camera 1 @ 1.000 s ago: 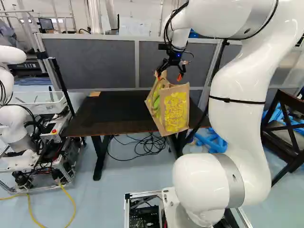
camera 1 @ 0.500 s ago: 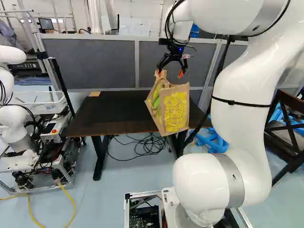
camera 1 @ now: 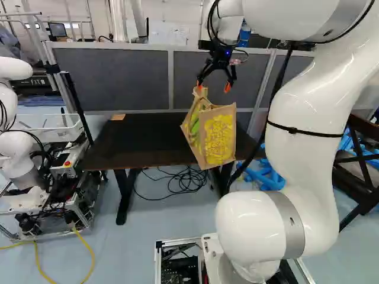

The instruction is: Pick up the bag on the ground and place it on the table

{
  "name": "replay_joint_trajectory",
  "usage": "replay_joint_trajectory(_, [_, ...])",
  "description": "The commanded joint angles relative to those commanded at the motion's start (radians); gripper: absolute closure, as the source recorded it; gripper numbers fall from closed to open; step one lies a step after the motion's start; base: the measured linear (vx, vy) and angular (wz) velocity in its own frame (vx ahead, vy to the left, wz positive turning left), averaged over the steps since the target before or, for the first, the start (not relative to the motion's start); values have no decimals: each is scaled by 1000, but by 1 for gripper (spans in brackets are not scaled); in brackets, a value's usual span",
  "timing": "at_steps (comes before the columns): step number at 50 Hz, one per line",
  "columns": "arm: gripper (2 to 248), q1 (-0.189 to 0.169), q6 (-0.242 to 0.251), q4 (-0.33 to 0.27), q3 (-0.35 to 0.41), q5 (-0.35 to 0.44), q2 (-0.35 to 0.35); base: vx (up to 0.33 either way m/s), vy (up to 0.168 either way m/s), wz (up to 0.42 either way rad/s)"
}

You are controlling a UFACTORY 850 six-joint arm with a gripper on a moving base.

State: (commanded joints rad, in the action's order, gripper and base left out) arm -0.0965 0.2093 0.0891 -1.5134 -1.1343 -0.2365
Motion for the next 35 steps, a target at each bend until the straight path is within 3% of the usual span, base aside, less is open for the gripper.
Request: replay_joint_trajectory(35, [3,0,0,0,-5,-10,18,-2,0,0])
